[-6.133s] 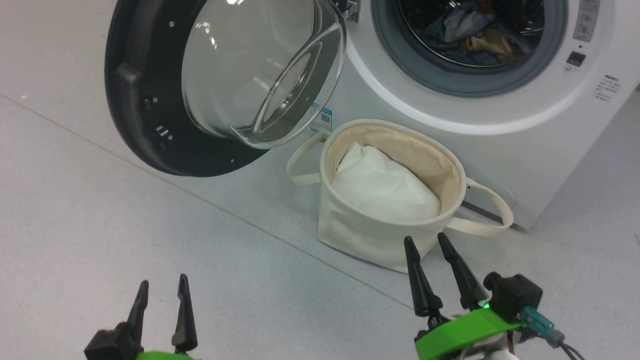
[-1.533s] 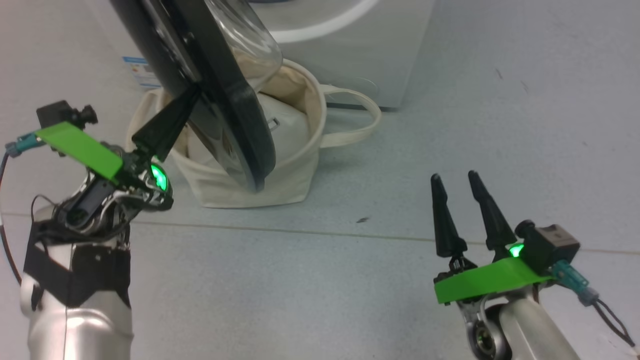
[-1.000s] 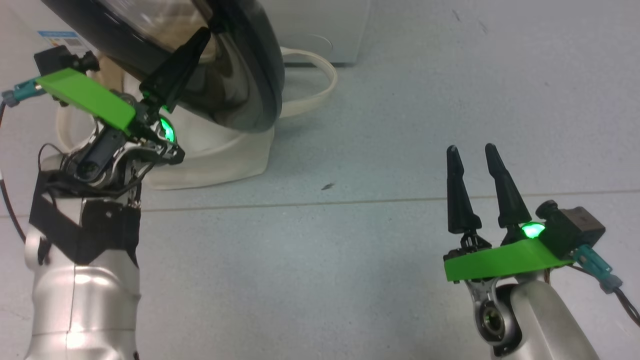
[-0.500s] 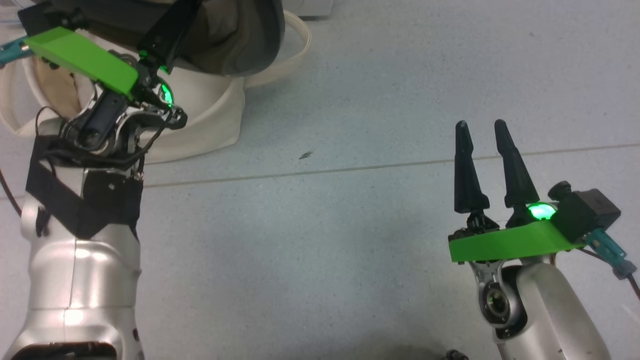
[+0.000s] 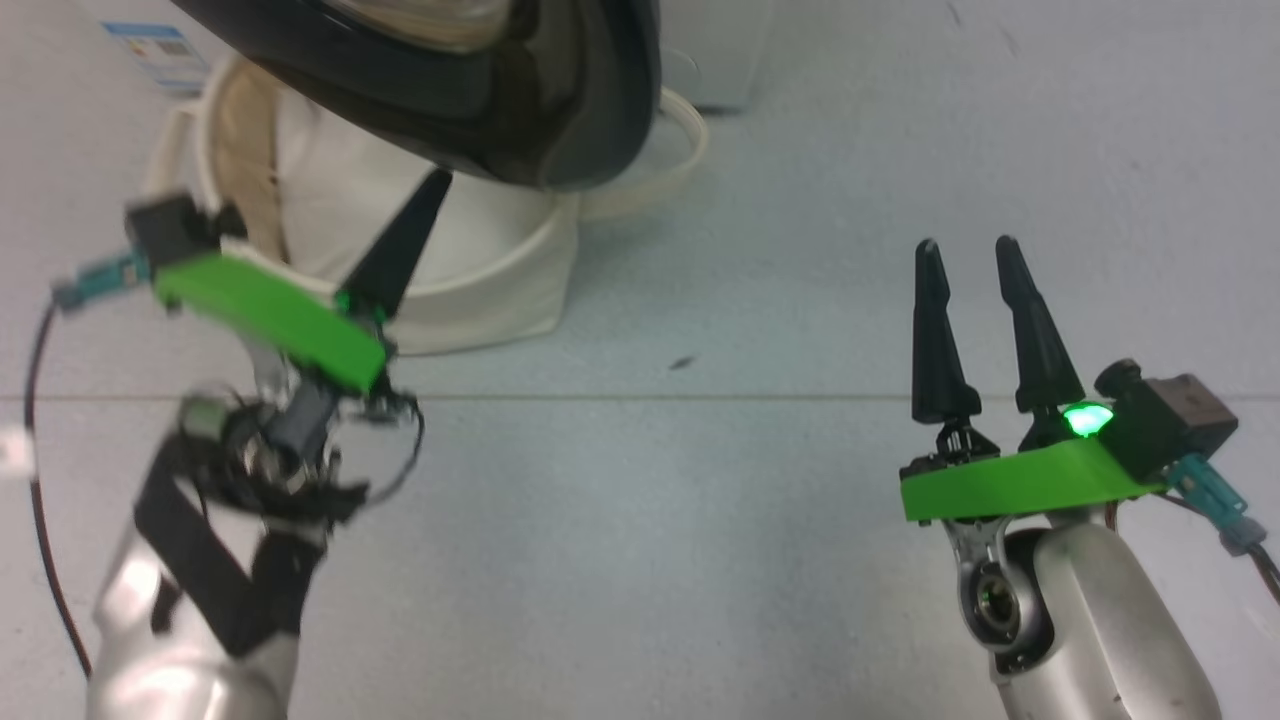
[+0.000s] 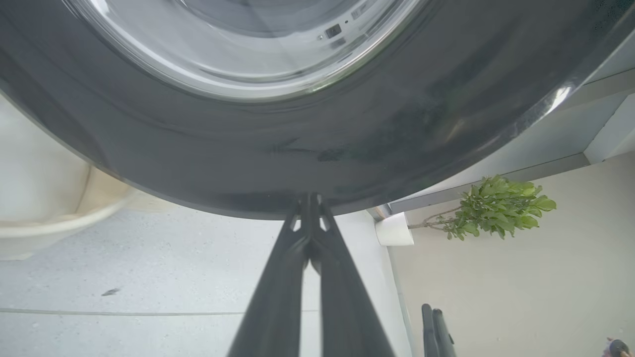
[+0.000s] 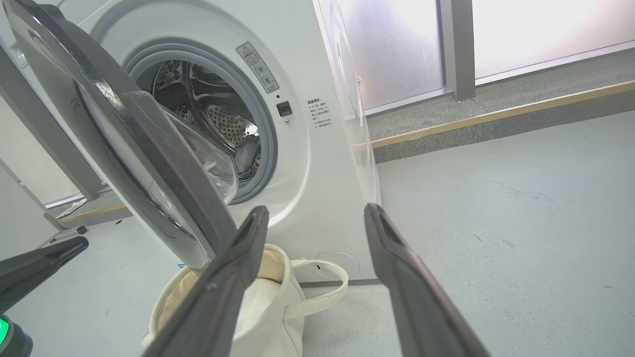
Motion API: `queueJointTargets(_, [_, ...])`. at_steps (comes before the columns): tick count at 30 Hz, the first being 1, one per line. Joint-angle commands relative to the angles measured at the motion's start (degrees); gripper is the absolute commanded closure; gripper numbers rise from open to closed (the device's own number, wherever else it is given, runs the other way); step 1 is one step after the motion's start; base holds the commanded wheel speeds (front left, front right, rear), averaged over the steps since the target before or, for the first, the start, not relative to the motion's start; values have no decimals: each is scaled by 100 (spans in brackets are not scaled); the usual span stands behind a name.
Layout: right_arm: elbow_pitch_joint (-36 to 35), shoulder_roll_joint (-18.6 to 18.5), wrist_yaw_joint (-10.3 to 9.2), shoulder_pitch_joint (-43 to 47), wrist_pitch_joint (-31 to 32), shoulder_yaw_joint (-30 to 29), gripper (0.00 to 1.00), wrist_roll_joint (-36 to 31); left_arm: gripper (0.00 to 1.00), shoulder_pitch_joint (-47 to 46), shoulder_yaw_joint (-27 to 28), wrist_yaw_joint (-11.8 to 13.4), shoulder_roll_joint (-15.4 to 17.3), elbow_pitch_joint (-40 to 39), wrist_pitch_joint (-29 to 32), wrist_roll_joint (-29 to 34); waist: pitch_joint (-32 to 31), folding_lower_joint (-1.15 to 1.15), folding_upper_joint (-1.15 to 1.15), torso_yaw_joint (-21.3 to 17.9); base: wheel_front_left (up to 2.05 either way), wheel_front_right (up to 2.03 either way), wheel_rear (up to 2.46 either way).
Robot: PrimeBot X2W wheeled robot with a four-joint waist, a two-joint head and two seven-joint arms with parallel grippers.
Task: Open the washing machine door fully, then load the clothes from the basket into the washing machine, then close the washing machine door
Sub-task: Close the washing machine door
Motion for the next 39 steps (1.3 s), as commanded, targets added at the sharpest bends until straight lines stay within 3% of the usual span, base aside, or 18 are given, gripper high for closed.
queueJointTargets(1, [-131,52,1,133,-70,93,0,-47,100,182,49,-40,219,-284,-273,22,-381,1,0,290,0,0,0])
queueJointTargets(5, [-61,52,1,341,-70,112,0,-91,100,992,-365,-40,383,-530,-1084,54,-792,1,0,512,0,0,0])
queueJointTargets(11, [-52,52,1,598,-70,111,0,-141,100,1722,-1187,-40,733,-75,-3032,1343,-1128,1,0,804,0,0,0])
queueJointTargets(12, [-52,52,1,598,-70,111,0,-141,100,1722,-1187,-40,733,-75,-3032,1343,-1128,1,0,804,0,0,0])
queueJointTargets(14, [-35,52,1,653,-70,128,0,-173,100,1760,-1334,-40,743,208,-3244,1944,-1186,1,0,885,0,0,0])
queueJointTargets(18, [9,52,1,704,-70,165,0,-181,100,1891,-555,37,431,167,-3280,3344,-1243,1,0,991,0,0,0])
queueJointTargets(24, [25,52,1,741,-70,223,0,-171,100,2483,627,25,-242,-815,-3282,5192,-1303,1,0,995,0,0,0])
queueJointTargets(26, [44,52,1,757,-70,251,0,-173,0,2665,854,17,-350,-1062,-3282,5710,-1320,1,0,972,0,0,0])
queueJointTargets(30, [82,52,1,788,-70,275,0,-156,0,2911,1015,3,-483,-1253,-3283,6269,-1371,1,0,907,0,0,0])
queueJointTargets(34, [92,52,1,808,-70,276,0,-135,0,2994,1096,-8,-535,-1301,-3283,6375,-1408,1,0,854,0,0,0])
queueJointTargets(39, [98,52,1,800,-70,294,0,-126,0,3010,894,-13,-546,-1462,-3283,6900,-1410,1,0,801,0,0,0])
